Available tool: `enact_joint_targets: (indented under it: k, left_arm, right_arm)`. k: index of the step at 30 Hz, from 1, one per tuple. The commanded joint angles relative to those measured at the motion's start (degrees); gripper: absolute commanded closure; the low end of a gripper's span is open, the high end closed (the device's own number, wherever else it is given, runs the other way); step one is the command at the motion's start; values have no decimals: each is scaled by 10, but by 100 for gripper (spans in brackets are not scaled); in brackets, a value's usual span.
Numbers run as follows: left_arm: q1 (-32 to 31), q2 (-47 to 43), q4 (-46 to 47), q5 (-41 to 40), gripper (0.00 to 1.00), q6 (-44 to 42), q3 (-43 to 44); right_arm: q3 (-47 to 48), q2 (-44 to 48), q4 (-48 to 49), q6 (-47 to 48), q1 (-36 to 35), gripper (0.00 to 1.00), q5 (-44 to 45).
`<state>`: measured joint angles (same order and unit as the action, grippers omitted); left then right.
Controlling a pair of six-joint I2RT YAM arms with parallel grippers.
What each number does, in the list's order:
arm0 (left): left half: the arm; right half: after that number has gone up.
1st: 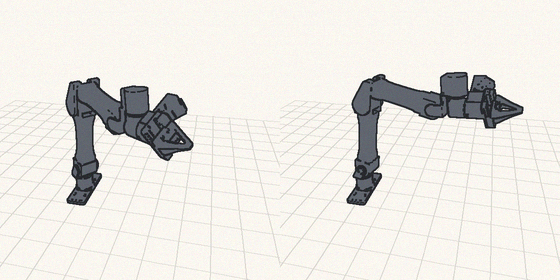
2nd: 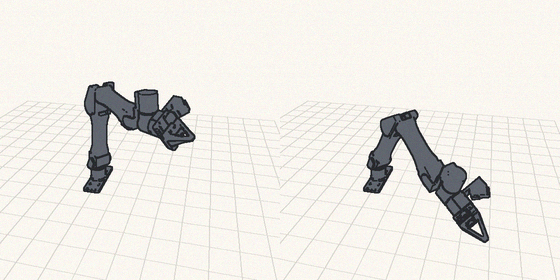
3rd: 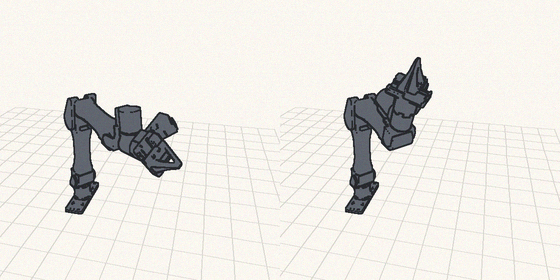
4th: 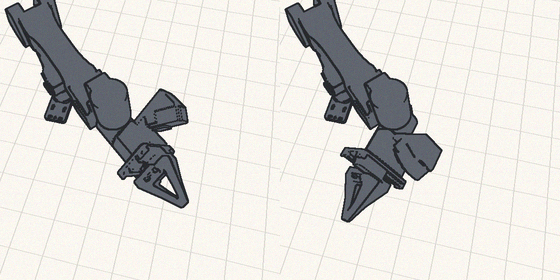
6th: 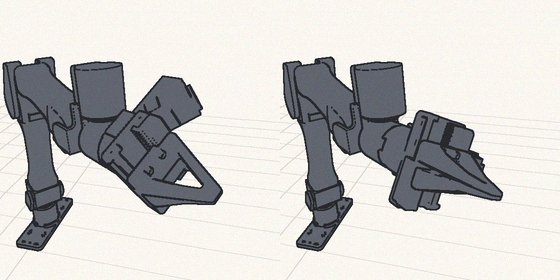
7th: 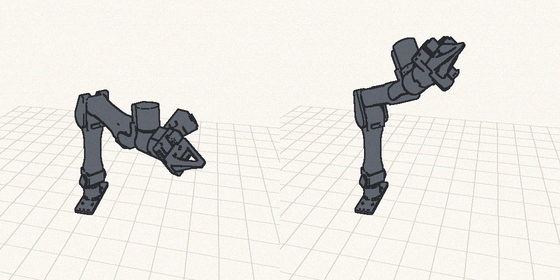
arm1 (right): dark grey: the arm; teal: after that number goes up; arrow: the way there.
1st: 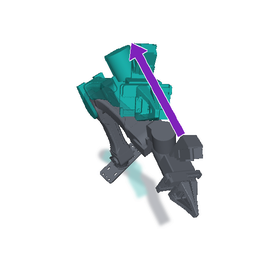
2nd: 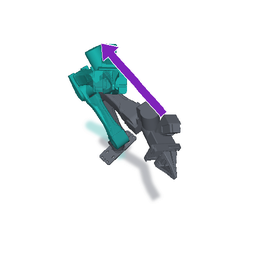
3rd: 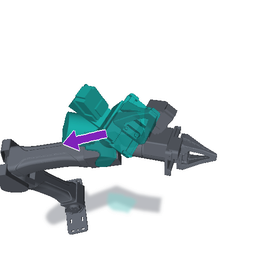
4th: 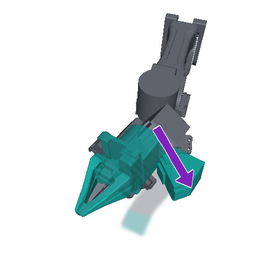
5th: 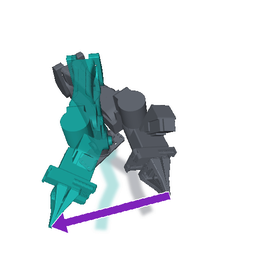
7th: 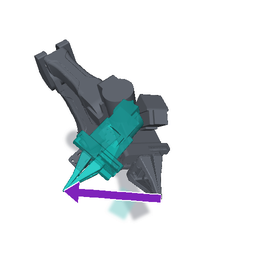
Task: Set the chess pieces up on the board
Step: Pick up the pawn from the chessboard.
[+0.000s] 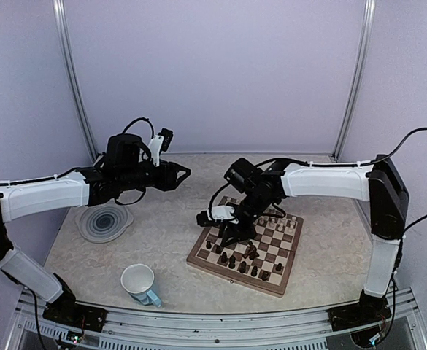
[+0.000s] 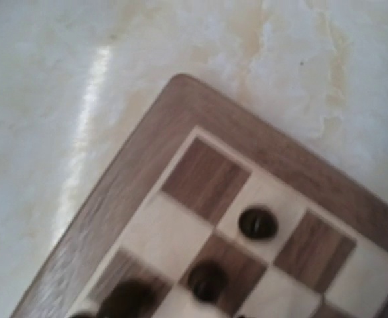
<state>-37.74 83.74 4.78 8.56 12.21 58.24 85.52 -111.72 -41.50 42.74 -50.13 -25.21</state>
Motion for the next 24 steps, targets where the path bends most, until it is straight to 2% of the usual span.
enact_joint_targets:
  k: [1,7,10,24]
  left_arm:
    - [-6,13,-5,-3,51,-14,18]
    - [-8,25,-13,1,51,-19,25]
    - [-8,30,-13,4,51,-19,27]
    - [-12,35,-16,6,51,-21,28]
  right_arm:
    - [-62,84,-3,11,27,71,5]
    - [-182,155,-4,45,43,71,54]
    - [-209,169,-1,38,43,71,59]
    - [-190,126,16,30,39,70,57]
